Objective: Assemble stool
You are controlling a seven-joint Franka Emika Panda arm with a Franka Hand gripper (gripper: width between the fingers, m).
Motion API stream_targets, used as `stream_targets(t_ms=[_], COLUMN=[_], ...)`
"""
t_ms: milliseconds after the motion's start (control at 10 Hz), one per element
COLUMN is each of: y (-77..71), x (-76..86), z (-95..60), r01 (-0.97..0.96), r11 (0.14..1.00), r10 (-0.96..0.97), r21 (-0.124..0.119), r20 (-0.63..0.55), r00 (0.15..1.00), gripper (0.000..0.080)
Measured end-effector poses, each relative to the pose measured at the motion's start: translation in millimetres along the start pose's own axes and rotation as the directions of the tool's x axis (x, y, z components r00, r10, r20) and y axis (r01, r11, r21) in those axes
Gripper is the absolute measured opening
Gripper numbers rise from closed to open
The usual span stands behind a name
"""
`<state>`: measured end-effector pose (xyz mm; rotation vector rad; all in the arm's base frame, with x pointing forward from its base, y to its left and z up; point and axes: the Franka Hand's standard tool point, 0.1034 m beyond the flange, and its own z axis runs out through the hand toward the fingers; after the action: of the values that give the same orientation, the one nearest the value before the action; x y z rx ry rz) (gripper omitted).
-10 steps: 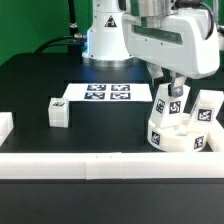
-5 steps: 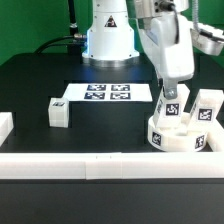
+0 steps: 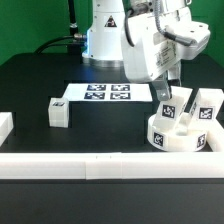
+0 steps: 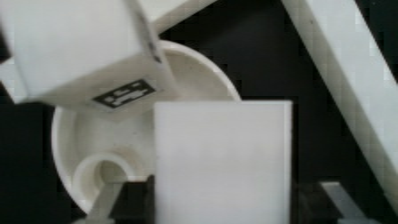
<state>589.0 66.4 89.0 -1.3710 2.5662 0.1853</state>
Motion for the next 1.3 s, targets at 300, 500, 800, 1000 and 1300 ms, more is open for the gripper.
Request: stream_targets(t_ms=[300,500,800,1000,1300], y=[1.8,1.0,4.7,4.8,9.1], x=[-1.4,-3.6,-17.1,-15.3,-18.2], z=[1.3,-6.6,-25.4,-23.3,-21.5], r01=[-0.124,-0.036,0.111,0.276,0.615], r11=[0.992,0.999,0.993,0.961,0.787], r10=[0.124,0.036,-0.11,-0.274,-0.615], r21=[-0.002,-0.025,-0.038,-0.034,-0.055], r20=[0.001,0.007,0.038,0.041,0.023], r00=[0.992,0.999,0.993,0.961,0.789], gripper=[0.0334,0.0582,0.0645,0.0649,0.0649])
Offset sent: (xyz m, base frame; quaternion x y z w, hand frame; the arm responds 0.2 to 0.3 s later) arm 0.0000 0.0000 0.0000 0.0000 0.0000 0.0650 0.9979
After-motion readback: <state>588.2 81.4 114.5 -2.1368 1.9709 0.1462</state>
